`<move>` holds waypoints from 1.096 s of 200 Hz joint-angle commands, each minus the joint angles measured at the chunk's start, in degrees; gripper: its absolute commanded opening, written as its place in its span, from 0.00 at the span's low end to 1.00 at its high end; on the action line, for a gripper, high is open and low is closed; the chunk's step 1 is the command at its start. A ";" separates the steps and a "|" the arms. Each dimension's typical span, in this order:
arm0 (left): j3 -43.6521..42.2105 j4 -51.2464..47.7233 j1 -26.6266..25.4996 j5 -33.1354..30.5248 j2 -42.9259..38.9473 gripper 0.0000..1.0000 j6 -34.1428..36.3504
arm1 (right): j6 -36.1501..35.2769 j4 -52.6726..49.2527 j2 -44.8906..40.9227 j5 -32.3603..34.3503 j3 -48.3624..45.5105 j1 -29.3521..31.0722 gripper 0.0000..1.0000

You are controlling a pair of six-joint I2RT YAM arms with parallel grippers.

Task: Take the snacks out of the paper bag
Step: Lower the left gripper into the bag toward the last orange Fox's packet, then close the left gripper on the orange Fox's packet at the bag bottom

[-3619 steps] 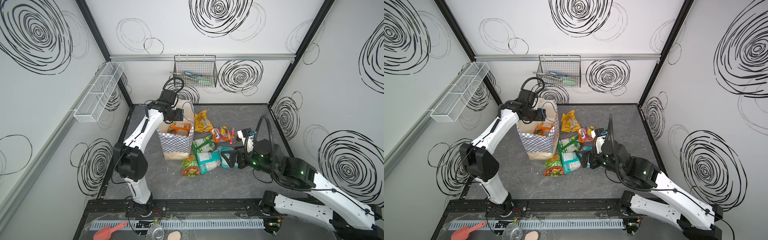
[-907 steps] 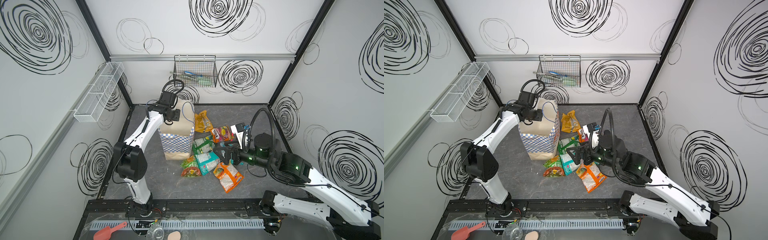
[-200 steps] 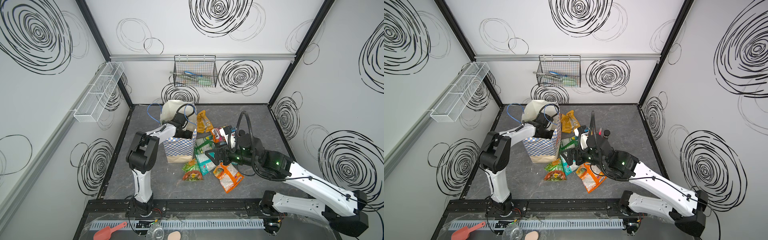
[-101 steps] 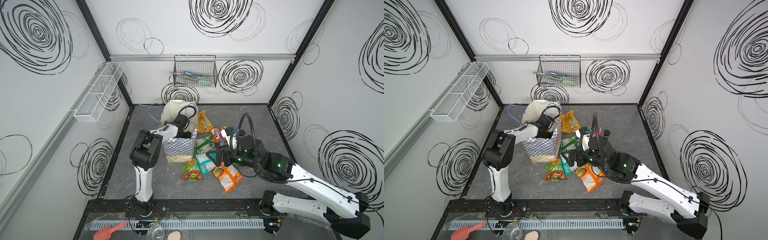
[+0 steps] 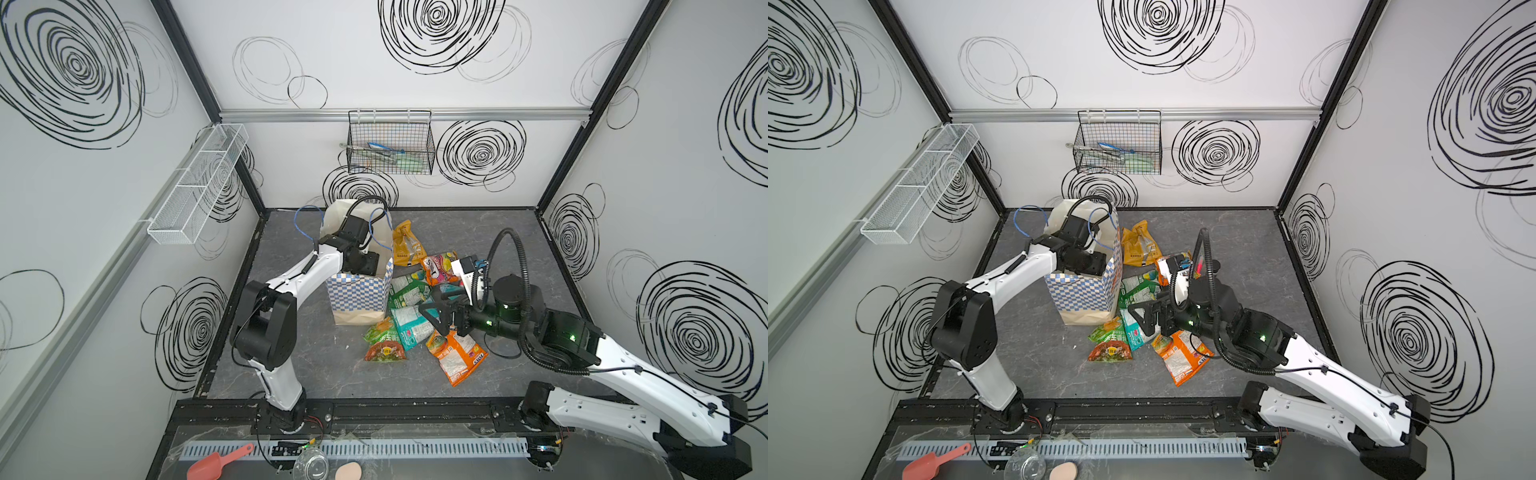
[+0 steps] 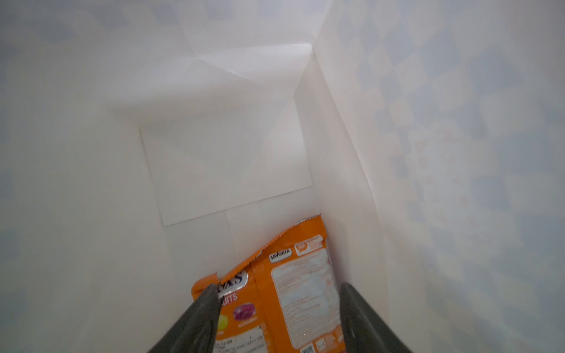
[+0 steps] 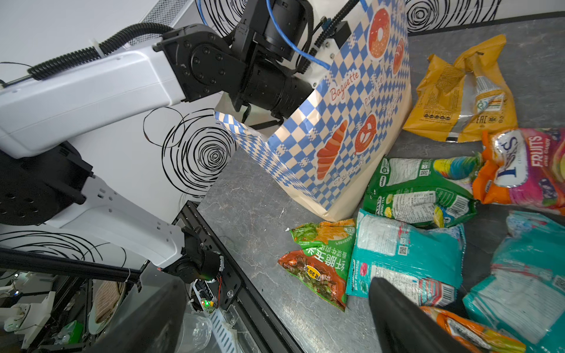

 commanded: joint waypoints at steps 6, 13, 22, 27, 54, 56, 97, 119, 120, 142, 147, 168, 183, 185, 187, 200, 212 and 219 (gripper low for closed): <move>-2.21 -9.13 -0.67 -0.88 -1.30 0.68 0.61 | 0.24 1.76 -0.63 -0.43 -0.98 0.46 0.97; -2.26 -10.83 -0.74 -0.88 -1.22 0.69 1.06 | -0.07 2.05 -0.49 -0.39 -0.99 0.46 0.97; -2.07 -12.98 -1.17 -1.37 -0.89 0.70 1.66 | -0.25 2.48 -0.41 -0.56 -1.17 0.46 0.97; -2.07 -14.08 -1.32 -1.89 -0.66 0.71 1.90 | -0.43 2.60 -0.36 -0.72 -1.20 0.46 0.97; -3.56 -14.99 -2.19 -1.67 0.25 0.73 2.77 | -1.08 2.96 -0.11 -1.17 -1.29 0.46 0.97; -3.73 -14.91 -2.18 -1.58 0.38 0.73 2.75 | -1.15 2.91 -0.10 -1.18 -1.25 0.46 0.97; -7.34 -13.00 -2.18 1.55 4.07 0.86 3.58 | -1.61 1.43 -0.90 -0.26 -0.97 0.37 0.97; -9.19 -11.40 -1.96 2.05 6.52 0.89 4.05 | -1.53 1.46 -1.67 0.38 -1.50 0.37 0.97; -9.27 -11.28 -1.95 2.08 6.61 0.89 4.01 | -1.53 1.46 -1.63 0.34 -1.52 0.37 0.97; -10.88 -9.27 -1.53 3.40 8.55 0.94 4.36 | -1.46 1.46 -1.51 0.49 -1.49 0.37 0.97; -11.14 -8.87 -1.50 3.56 8.85 0.95 4.41 | -1.52 1.41 -1.43 0.47 -1.42 0.37 0.98; -12.02 -7.20 -1.11 3.79 10.06 0.95 4.42 | -1.72 1.20 -1.11 0.65 -1.23 0.40 0.97; -12.73 -6.19 -0.90 3.52 10.54 0.92 4.29 | -1.77 1.18 -1.06 0.88 -1.13 0.39 0.97; -12.77 -6.03 -0.85 3.45 10.60 0.92 4.28 | -1.78 1.19 -1.06 0.92 -1.13 0.37 0.97; -12.85 -5.92 -0.88 3.37 10.64 0.91 4.29 | -1.79 1.20 -1.06 0.92 -1.17 0.37 0.97; -13.34 -5.17 -0.74 3.09 10.91 0.86 4.28 | -1.79 1.20 -1.06 1.08 -1.26 0.36 0.97; -13.79 -4.51 -0.61 2.99 11.08 0.80 4.25 | -1.80 1.12 -0.98 1.17 -1.22 0.36 0.97; -14.05 -4.19 -0.52 3.07 11.09 0.76 4.24 | -1.79 1.11 -0.90 1.17 -1.14 0.31 0.97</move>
